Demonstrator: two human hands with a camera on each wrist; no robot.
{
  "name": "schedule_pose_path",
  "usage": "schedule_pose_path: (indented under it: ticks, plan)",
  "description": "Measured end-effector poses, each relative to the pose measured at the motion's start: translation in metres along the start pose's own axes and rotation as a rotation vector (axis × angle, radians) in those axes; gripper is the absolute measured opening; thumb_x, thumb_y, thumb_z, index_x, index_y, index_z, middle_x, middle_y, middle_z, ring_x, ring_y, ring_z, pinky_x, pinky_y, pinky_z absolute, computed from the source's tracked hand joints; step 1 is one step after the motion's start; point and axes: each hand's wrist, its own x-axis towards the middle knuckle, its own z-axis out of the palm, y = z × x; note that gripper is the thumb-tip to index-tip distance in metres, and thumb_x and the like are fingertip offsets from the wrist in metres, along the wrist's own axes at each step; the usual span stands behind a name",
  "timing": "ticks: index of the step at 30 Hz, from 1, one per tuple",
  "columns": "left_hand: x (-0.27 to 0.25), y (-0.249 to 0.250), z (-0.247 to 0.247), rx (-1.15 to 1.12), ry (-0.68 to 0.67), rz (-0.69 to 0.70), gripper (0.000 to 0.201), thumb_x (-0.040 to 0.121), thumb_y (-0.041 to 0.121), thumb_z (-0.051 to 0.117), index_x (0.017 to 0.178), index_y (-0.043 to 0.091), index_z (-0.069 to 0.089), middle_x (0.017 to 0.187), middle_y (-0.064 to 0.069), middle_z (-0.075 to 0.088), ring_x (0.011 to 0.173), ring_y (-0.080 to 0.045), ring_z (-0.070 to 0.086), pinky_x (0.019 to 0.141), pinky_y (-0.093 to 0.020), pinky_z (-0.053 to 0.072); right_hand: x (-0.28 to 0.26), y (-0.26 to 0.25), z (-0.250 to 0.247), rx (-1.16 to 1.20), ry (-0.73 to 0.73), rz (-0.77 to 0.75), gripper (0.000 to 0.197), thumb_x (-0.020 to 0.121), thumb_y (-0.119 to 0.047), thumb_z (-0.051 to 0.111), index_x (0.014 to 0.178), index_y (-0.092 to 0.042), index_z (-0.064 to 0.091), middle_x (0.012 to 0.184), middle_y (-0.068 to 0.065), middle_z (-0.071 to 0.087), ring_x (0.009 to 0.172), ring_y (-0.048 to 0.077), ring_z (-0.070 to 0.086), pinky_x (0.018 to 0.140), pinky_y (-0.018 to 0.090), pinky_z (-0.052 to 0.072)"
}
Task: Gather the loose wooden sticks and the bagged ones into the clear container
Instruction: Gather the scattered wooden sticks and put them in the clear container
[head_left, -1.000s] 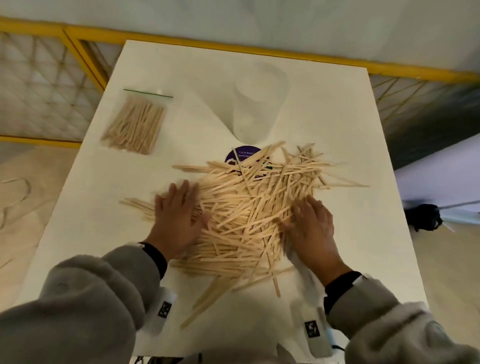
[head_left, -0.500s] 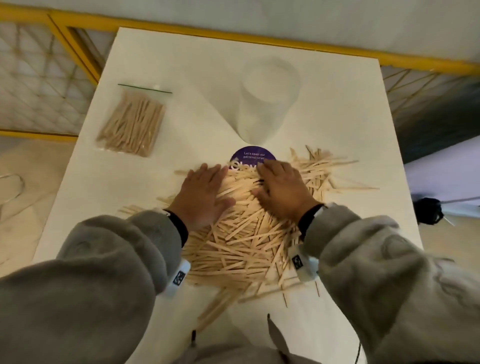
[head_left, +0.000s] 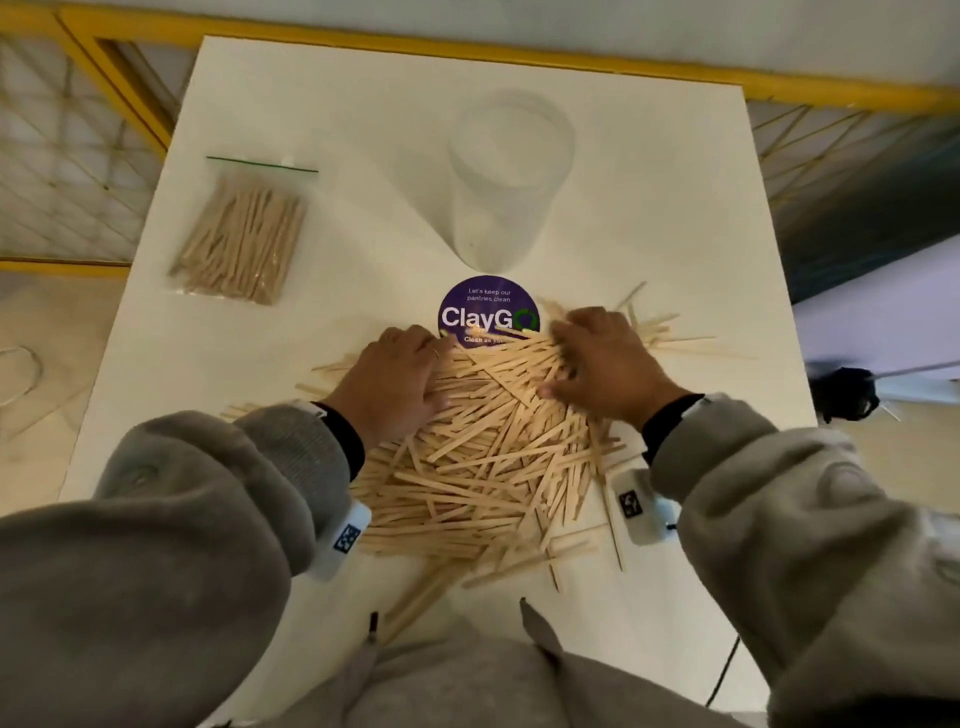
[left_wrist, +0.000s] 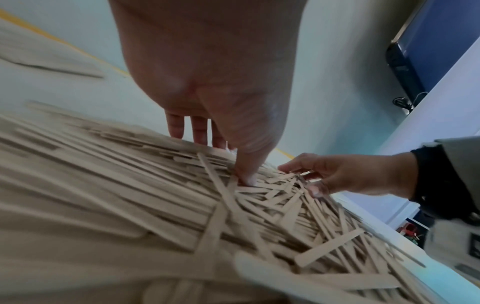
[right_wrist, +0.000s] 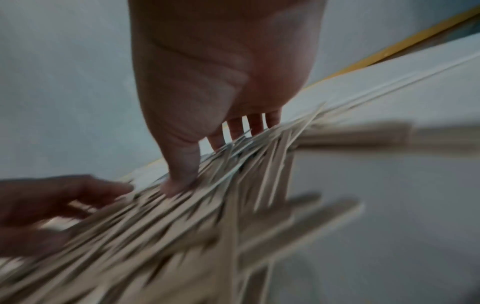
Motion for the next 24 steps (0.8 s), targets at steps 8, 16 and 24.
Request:
schedule_pose_path:
  ticks: [8,16,24]
  plan:
    - [-0.004,-0.006,-0.011,-0.036,-0.092,-0.118,0.094,0.075,0.061,0.062,0.148,0.018,0.019,0.141,-0.007,0.036,0.127,-0.027,0.034,0.106,-0.044,0.033,-0.011,0.026,-0.008,0.16,0.087,0.232,0.12,0.062,-0.068,0.072,0.153,-0.029,0.004,0.162,0.005,0.002,0.148,0.03,0.0,0.118,0.051,0.003]
    - [-0.001,0.013,0.001,0.006,-0.045,-0.117,0.061,0.082,0.04,0.065,0.132,0.014,0.044,0.123,-0.008,0.052,0.113,-0.027,0.047,0.095,-0.042,0.04,-0.003,-0.002,0.004,-0.03,-0.009,0.022,0.102,0.069,-0.042,0.08,0.148,-0.017,0.023,0.14,0.012,0.04,0.128,0.031,0.035,0.106,0.044,0.032]
    - [-0.006,0.004,-0.005,-0.174,-0.064,-0.194,0.054,0.078,0.029,0.072,0.124,0.014,0.049,0.118,-0.007,0.057,0.107,-0.026,0.052,0.091,-0.039,0.043,0.006,-0.015,-0.007,-0.213,-0.11,-0.127,0.072,0.076,-0.042,0.075,0.136,-0.019,0.043,0.131,0.009,0.049,0.119,0.028,0.041,0.097,0.04,0.035]
